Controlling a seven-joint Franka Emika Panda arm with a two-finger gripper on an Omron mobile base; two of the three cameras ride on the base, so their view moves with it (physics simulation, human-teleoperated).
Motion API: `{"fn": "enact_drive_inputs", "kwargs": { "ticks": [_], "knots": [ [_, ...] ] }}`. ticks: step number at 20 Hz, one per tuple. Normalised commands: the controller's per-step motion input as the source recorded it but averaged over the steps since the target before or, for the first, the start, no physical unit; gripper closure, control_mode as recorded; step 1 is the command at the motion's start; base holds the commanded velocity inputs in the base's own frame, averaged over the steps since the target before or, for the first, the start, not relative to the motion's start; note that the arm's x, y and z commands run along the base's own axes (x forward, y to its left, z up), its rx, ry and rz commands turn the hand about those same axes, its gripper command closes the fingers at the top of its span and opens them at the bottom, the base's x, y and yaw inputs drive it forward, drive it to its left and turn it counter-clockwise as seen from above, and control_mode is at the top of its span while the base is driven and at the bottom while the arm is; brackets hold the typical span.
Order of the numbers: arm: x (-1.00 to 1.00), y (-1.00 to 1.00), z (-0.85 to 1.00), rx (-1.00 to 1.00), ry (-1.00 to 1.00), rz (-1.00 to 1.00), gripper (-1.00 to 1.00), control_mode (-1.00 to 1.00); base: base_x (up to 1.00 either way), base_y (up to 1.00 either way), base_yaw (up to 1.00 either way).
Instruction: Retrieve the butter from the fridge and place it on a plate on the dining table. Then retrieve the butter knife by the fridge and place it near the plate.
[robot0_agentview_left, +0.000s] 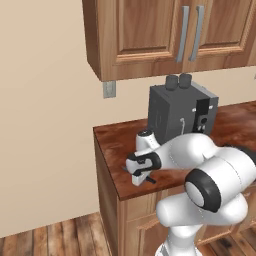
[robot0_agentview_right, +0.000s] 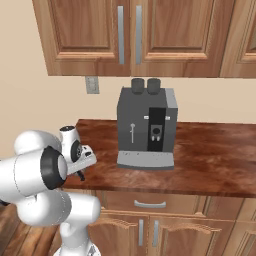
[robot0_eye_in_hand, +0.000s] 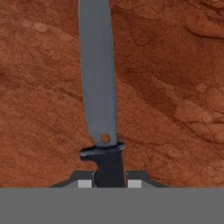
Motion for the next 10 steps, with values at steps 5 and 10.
{"fn": "enact_drive_inputs", "kwargs": {
  "ticks": [5,10],
  "knots": [
    [-0.16,0.07,0.41,-0.04,0.0,-0.29,1.0,-1.0,0.0,0.0,0.0],
    [-0.04,0.0,0.95,-0.04,0.01,-0.42,1.0,-1.0,0.0,0.0,0.0]
  ]
}}
